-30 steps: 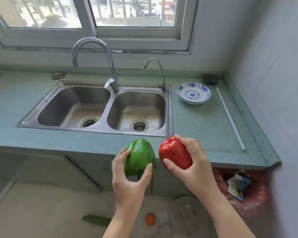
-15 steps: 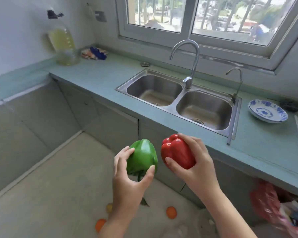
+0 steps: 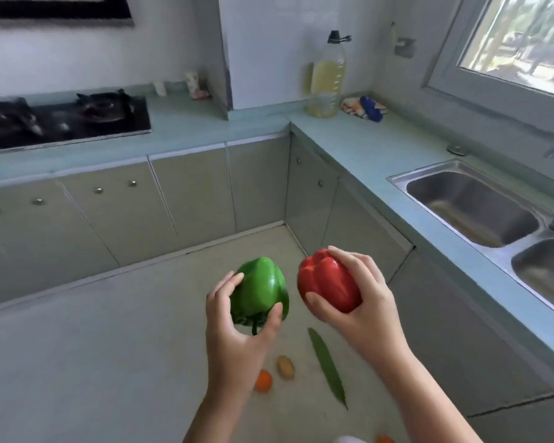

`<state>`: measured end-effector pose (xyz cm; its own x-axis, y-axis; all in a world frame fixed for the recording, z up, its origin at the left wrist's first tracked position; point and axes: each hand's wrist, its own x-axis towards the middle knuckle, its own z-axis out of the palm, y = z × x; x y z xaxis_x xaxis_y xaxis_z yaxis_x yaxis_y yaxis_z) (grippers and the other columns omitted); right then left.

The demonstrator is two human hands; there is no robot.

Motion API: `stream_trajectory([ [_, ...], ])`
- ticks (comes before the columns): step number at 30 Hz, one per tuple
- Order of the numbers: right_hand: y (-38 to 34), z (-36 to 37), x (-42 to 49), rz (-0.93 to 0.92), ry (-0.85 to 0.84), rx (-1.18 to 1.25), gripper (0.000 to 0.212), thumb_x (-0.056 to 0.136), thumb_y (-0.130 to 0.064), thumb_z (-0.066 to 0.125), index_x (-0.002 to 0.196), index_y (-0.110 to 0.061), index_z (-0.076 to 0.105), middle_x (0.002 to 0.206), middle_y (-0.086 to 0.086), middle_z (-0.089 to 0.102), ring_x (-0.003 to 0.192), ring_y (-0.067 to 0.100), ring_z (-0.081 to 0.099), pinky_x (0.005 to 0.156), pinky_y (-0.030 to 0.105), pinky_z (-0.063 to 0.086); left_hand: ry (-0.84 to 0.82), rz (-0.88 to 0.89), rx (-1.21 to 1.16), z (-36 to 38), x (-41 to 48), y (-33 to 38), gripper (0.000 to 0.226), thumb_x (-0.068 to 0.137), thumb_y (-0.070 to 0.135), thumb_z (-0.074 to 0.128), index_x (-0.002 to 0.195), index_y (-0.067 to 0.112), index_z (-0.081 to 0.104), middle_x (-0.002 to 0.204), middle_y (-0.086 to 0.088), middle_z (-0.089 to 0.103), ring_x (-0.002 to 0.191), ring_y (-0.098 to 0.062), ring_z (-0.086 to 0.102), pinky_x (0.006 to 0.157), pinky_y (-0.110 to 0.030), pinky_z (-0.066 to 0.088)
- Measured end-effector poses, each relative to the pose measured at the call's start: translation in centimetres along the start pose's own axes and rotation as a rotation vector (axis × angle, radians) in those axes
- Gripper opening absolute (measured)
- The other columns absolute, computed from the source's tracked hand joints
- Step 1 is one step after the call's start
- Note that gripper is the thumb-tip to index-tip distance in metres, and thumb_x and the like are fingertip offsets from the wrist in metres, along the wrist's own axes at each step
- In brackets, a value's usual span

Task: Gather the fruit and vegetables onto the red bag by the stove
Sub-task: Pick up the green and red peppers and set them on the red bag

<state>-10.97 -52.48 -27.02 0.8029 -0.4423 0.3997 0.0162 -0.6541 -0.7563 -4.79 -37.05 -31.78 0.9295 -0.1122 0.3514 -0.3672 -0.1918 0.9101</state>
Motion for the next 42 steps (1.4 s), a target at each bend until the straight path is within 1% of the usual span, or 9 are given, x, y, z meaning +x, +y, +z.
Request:
stream_trajectory([
  [6, -1.6, 4.8, 2.1, -0.098, -0.136, 0.040, 0.059, 0.061, -0.049, 0.066, 0.117, -0.038, 0.052, 0.112, -0.025, 0.047, 0.108, 0.005, 0.048, 0.088, 0.018, 0.039, 0.161, -0.049, 0.046, -3.8, 0.4, -1.8, 0.057, 0.063, 0.051, 0.067, 0.115, 0.041, 0.045, 0.123, 0.010, 0.049, 0.116, -0.011, 0.049, 0.091, -0.041, 0.049],
  [13, -3.9, 12.0, 5.7, -0.145, -0.289, 0.128, 0.057, 0.062, -0.050, 0.064, 0.116, -0.042, 0.050, 0.110, -0.026, 0.047, 0.106, 0.004, 0.048, 0.085, 0.004, 0.034, 0.315, -0.103, 0.038, -8.2, 3.4, -4.2, 0.056, 0.064, 0.047, 0.069, 0.116, 0.045, 0.047, 0.125, 0.008, 0.050, 0.117, -0.018, 0.050, 0.091, -0.047, 0.048],
  [15, -4.8, 14.6, 7.3, -0.146, -0.327, 0.161, 0.057, 0.062, -0.050, 0.064, 0.116, -0.042, 0.050, 0.110, -0.024, 0.048, 0.105, 0.004, 0.048, 0.084, 0.003, 0.033, 0.348, -0.123, 0.056, -9.6, 5.2, -5.2, 0.056, 0.064, 0.047, 0.069, 0.116, 0.046, 0.047, 0.125, 0.008, 0.050, 0.117, -0.018, 0.050, 0.091, -0.046, 0.048],
  [19, -6.4, 19.3, 10.6, -0.155, -0.354, 0.219, 0.057, 0.061, -0.050, 0.063, 0.116, -0.038, 0.052, 0.109, -0.024, 0.049, 0.104, 0.004, 0.049, 0.084, 0.003, 0.033, 0.372, -0.133, 0.102, -12.1, 9.6, -6.7, 0.059, 0.064, 0.047, 0.069, 0.118, 0.035, 0.048, 0.123, 0.005, 0.052, 0.115, -0.017, 0.052, 0.089, -0.045, 0.049],
  [24, -8.7, 25.3, 16.2, -0.180, -0.375, 0.268, 0.059, 0.061, -0.050, 0.063, 0.117, -0.038, 0.051, 0.110, -0.025, 0.049, 0.104, 0.000, 0.048, 0.083, 0.002, 0.033, 0.387, -0.110, 0.128, -15.6, 17.2, -8.5, 0.059, 0.064, 0.045, 0.070, 0.117, 0.032, 0.049, 0.120, 0.004, 0.053, 0.113, -0.018, 0.053, 0.087, -0.043, 0.050],
  [29, -11.6, 31.5, 20.9, -0.211, -0.414, 0.288, 0.059, 0.061, -0.052, 0.062, 0.117, -0.038, 0.051, 0.110, -0.022, 0.049, 0.104, 0.001, 0.049, 0.082, 0.001, 0.033, 0.431, -0.093, 0.161, -20.3, 22.8, -11.0, 0.060, 0.065, 0.045, 0.071, 0.118, 0.029, 0.050, 0.120, 0.003, 0.053, 0.113, -0.021, 0.052, 0.086, -0.043, 0.050],
  [32, -14.0, 36.1, 22.3, -0.241, -0.487, 0.309, 0.059, 0.060, -0.053, 0.062, 0.117, -0.038, 0.051, 0.108, -0.019, 0.050, 0.103, 0.000, 0.049, 0.081, 0.001, 0.034, 0.511, -0.125, 0.162, -24.0, 24.7, -13.0, 0.060, 0.064, 0.046, 0.071, 0.117, 0.029, 0.050, 0.118, 0.004, 0.054, 0.112, -0.019, 0.053, 0.087, -0.041, 0.050],
  [37, -18.6, 44.6, 23.0, -0.283, -0.595, 0.323, 0.059, 0.060, -0.051, 0.066, 0.116, -0.039, 0.050, 0.109, -0.015, 0.051, 0.101, 0.001, 0.050, 0.079, 0.000, 0.035, 0.618, -0.163, 0.196, -31.0, 26.9, -16.5, 0.060, 0.062, 0.049, 0.069, 0.116, 0.035, 0.048, 0.120, 0.008, 0.053, 0.113, -0.013, 0.052, 0.087, -0.024, 0.047],
  [42, -24.2, 53.6, 22.4, -0.324, -0.645, 0.339, 0.058, 0.060, -0.054, 0.063, 0.114, -0.042, 0.049, 0.110, -0.021, 0.049, 0.102, 0.001, 0.049, 0.080, 0.001, 0.036, 0.663, -0.199, 0.196, -39.8, 29.5, -20.7, 0.059, 0.061, 0.049, 0.069, 0.115, 0.038, 0.047, 0.119, 0.009, 0.052, 0.111, -0.012, 0.052, 0.086, -0.028, 0.048],
])
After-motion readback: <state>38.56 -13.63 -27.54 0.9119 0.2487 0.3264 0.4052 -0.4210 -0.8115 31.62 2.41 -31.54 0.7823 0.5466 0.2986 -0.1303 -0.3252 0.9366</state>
